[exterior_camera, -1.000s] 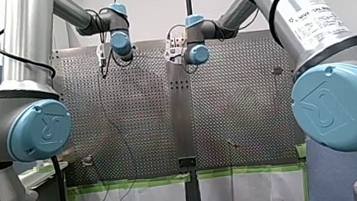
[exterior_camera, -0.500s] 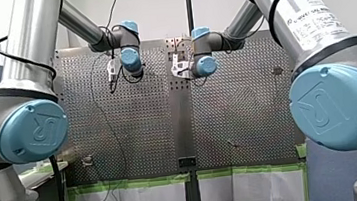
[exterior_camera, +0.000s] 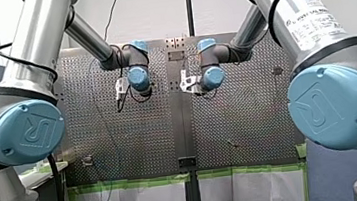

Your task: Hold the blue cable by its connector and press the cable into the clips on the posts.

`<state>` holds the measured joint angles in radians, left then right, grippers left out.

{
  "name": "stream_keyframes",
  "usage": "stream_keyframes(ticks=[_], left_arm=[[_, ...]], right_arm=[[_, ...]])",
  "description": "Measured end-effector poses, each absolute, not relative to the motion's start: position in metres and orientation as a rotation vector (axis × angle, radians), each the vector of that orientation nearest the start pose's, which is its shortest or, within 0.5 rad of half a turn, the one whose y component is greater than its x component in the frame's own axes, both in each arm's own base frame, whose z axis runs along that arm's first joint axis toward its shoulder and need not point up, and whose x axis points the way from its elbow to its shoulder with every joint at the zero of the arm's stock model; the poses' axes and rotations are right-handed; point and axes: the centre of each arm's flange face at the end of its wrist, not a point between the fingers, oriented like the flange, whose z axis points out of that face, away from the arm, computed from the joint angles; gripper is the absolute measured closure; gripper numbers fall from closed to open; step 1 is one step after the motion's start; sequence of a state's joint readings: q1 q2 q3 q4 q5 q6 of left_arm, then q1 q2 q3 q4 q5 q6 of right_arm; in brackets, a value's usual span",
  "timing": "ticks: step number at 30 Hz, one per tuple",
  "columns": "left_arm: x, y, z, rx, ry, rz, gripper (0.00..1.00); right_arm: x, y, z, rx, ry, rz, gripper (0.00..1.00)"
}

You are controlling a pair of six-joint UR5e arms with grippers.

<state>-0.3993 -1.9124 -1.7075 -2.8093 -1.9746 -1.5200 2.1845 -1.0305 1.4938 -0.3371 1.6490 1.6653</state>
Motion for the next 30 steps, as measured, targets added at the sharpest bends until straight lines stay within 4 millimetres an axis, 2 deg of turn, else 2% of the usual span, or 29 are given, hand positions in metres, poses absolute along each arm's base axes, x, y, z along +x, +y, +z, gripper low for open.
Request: stream_keyframes(ticks=[8,18,27,30], left_arm=[[0.474,-0.316,0.250,0.094,1.686,0.054,1.00],[0.469,-0.340,0.198,0.146,1.723,0.031,1.00],[0.461,-0.359,0.187,0.160,1.712,-0.010,1.00],[0.460,-0.363,0.178,0.170,1.719,-0.015,1.00]], right_arm=[[0.461,-0.454,0.211,1.689,-1.092,1.468,1.00],[0.433,-0.445,0.176,1.680,-1.141,1.391,1.00],[0.401,-0.446,0.151,1.612,-1.191,1.326,1.00],[0.390,-0.444,0.142,1.592,-1.204,1.305,1.00]])
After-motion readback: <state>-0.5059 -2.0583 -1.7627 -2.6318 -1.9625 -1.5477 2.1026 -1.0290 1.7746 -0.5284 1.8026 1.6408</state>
